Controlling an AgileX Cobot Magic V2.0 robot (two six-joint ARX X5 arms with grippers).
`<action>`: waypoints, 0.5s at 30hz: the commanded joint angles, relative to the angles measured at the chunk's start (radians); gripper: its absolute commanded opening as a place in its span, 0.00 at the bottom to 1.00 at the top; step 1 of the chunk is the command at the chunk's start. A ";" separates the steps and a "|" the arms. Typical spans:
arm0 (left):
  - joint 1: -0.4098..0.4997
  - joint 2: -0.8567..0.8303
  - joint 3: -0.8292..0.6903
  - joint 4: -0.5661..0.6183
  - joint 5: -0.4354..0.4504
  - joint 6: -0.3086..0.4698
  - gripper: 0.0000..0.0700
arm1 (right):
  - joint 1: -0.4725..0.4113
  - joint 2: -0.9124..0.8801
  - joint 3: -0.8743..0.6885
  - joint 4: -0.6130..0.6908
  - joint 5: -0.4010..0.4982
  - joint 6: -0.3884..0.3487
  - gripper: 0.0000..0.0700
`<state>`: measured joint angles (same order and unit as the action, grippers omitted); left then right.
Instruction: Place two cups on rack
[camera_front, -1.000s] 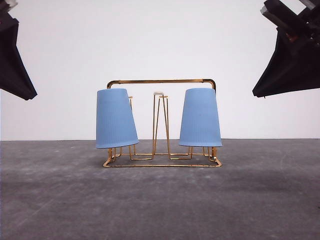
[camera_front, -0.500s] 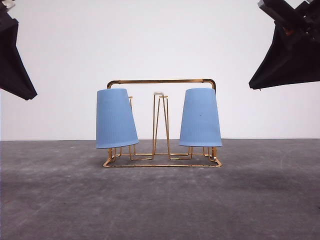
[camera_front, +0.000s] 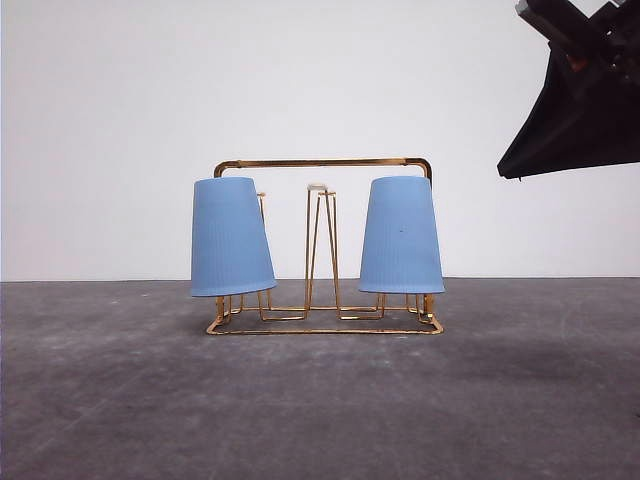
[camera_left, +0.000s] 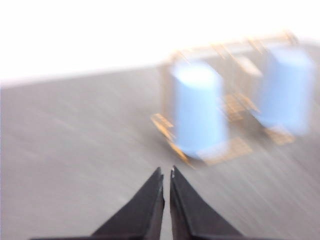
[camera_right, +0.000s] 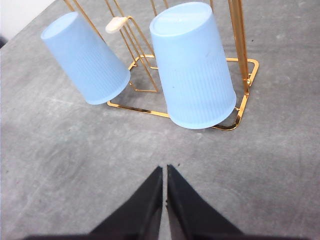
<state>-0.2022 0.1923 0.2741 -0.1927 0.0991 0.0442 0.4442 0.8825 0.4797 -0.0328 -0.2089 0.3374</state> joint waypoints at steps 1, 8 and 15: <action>0.033 -0.066 -0.042 0.007 -0.039 -0.012 0.00 | 0.005 0.005 0.008 0.011 0.000 -0.012 0.01; 0.142 -0.184 -0.178 0.006 -0.100 -0.067 0.00 | 0.005 0.005 0.008 0.011 0.000 -0.012 0.01; 0.152 -0.190 -0.262 0.003 -0.098 -0.140 0.00 | 0.005 0.005 0.008 0.011 0.000 -0.012 0.01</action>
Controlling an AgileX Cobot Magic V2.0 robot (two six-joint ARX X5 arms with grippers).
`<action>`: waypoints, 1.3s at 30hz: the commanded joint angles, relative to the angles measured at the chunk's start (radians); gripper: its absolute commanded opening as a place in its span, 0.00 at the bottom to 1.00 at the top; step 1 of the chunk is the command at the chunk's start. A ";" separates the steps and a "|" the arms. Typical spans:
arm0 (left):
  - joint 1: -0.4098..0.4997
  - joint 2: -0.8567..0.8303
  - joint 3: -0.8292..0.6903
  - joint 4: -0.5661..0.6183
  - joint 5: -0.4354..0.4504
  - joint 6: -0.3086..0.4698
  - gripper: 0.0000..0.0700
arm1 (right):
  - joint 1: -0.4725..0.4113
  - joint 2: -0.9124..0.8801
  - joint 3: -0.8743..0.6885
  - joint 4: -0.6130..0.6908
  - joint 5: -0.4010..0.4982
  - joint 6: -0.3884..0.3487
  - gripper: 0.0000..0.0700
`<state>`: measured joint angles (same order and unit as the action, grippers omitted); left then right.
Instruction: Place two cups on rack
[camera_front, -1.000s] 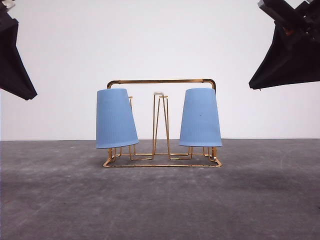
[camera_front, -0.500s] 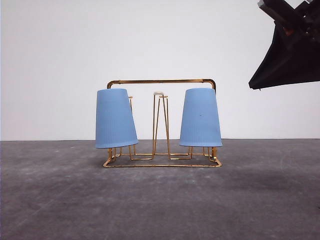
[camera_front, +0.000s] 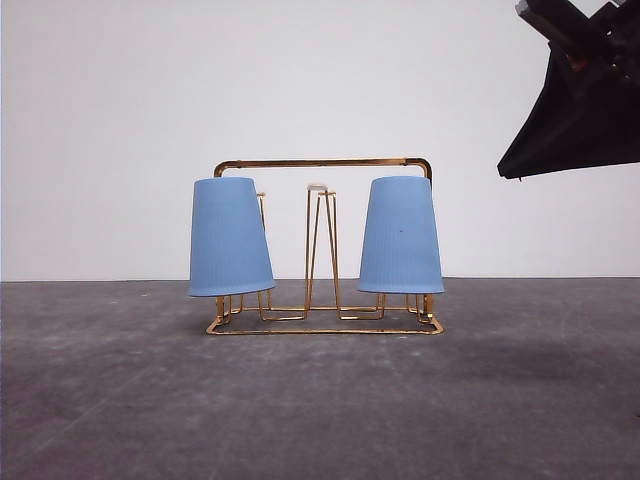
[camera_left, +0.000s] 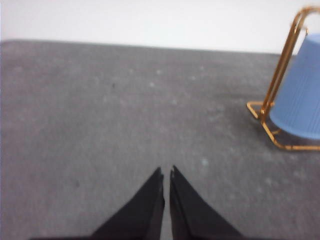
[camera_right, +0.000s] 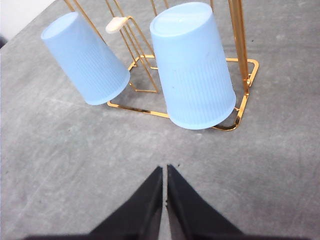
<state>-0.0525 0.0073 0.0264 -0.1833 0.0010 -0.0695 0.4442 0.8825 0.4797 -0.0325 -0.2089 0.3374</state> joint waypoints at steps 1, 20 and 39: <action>0.002 -0.005 -0.014 -0.003 0.000 -0.023 0.00 | 0.005 0.005 0.008 0.011 0.000 -0.012 0.01; 0.002 -0.004 -0.014 -0.004 -0.002 0.016 0.00 | 0.005 0.005 0.008 0.011 0.000 -0.012 0.01; 0.002 -0.004 -0.014 -0.004 -0.002 0.016 0.00 | -0.204 -0.457 -0.223 -0.109 0.248 -0.269 0.01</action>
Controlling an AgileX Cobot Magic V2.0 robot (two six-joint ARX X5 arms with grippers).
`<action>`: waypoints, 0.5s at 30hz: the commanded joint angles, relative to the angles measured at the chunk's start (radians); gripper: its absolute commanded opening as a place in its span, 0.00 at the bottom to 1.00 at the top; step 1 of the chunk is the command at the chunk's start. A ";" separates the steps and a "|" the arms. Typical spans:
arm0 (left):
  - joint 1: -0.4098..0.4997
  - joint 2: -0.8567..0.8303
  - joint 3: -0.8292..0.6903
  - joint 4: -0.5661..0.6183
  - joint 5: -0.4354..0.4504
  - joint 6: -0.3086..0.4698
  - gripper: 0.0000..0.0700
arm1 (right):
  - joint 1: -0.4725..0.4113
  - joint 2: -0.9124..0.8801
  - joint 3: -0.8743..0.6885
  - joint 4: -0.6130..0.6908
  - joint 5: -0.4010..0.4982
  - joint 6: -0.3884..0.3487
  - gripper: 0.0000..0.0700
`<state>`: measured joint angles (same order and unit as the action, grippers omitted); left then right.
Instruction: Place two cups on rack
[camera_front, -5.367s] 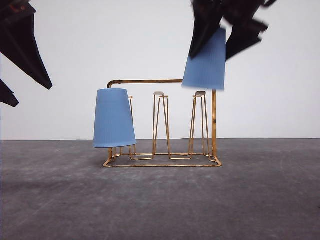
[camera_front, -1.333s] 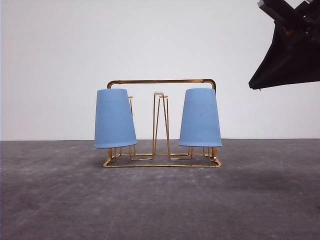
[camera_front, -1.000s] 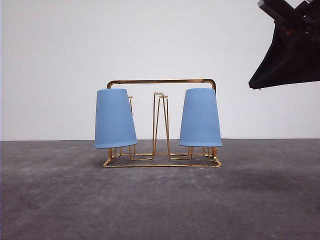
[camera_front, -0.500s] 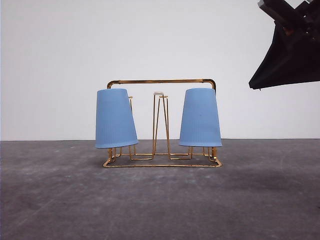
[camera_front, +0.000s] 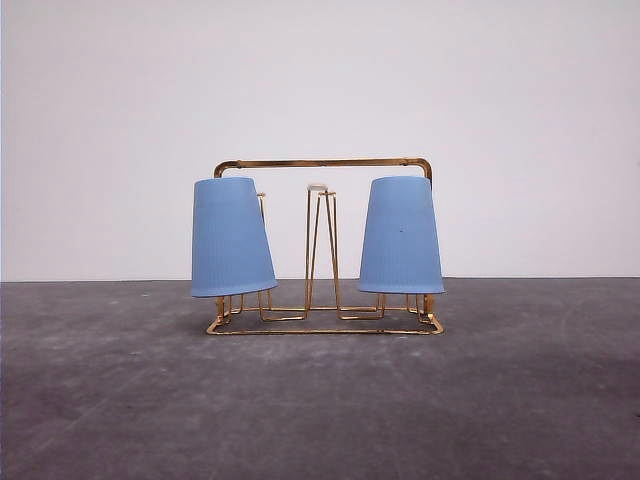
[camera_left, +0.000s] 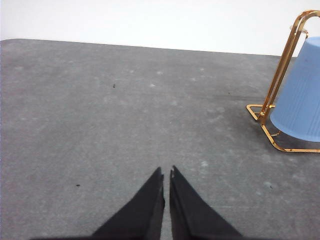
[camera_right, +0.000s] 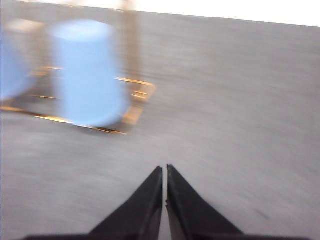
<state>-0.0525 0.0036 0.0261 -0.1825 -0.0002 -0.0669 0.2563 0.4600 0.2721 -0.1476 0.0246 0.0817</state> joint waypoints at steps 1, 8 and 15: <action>0.002 -0.001 -0.014 -0.004 0.000 0.014 0.00 | -0.047 -0.082 -0.046 0.006 0.031 -0.009 0.01; 0.002 -0.001 -0.014 -0.005 0.000 0.014 0.00 | -0.194 -0.373 -0.205 0.012 0.034 -0.011 0.01; 0.002 -0.001 -0.014 -0.004 -0.001 0.014 0.00 | -0.231 -0.456 -0.260 0.026 0.000 -0.017 0.01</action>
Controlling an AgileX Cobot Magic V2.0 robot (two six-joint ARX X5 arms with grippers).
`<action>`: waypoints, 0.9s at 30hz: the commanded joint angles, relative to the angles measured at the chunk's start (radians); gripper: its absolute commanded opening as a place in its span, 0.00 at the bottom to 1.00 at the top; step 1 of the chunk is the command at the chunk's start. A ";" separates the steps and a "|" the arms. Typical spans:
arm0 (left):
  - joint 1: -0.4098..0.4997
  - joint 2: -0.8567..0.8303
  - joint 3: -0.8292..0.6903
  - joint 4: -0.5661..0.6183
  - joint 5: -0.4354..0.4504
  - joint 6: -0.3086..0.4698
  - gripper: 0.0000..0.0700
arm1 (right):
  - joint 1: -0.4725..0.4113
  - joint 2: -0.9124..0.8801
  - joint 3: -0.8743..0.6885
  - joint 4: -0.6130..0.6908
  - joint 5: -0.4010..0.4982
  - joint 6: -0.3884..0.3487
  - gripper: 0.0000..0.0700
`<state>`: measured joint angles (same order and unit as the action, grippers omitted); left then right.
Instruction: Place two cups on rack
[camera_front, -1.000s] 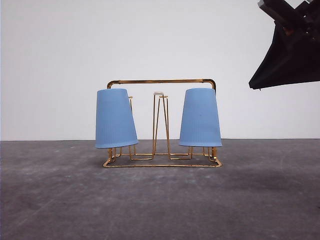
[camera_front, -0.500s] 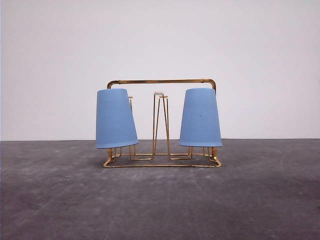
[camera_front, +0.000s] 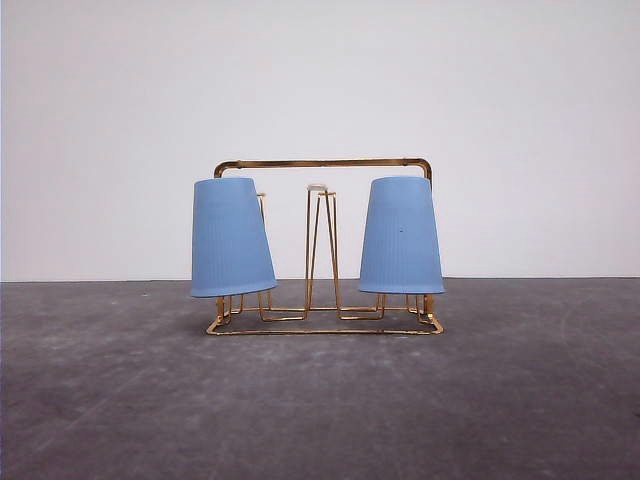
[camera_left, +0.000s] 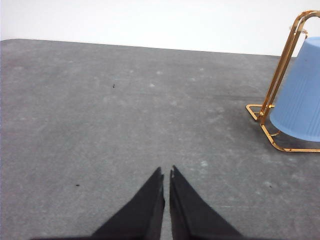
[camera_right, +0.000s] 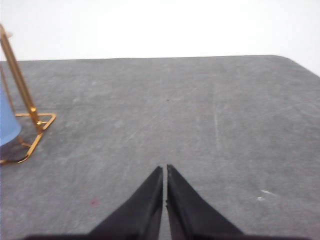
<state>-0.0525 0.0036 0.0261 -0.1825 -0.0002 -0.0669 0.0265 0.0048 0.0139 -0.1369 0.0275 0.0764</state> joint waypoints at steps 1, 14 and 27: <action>0.002 -0.001 -0.014 -0.004 0.000 0.014 0.00 | -0.004 -0.001 -0.002 0.014 -0.003 -0.012 0.01; 0.002 0.000 -0.014 -0.004 0.000 0.014 0.00 | -0.003 -0.001 -0.002 0.039 -0.001 -0.006 0.01; 0.002 0.000 -0.014 -0.004 0.000 0.014 0.00 | -0.003 -0.001 -0.002 0.039 -0.001 -0.006 0.01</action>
<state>-0.0525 0.0036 0.0261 -0.1825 -0.0002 -0.0669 0.0235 0.0036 0.0139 -0.1085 0.0265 0.0746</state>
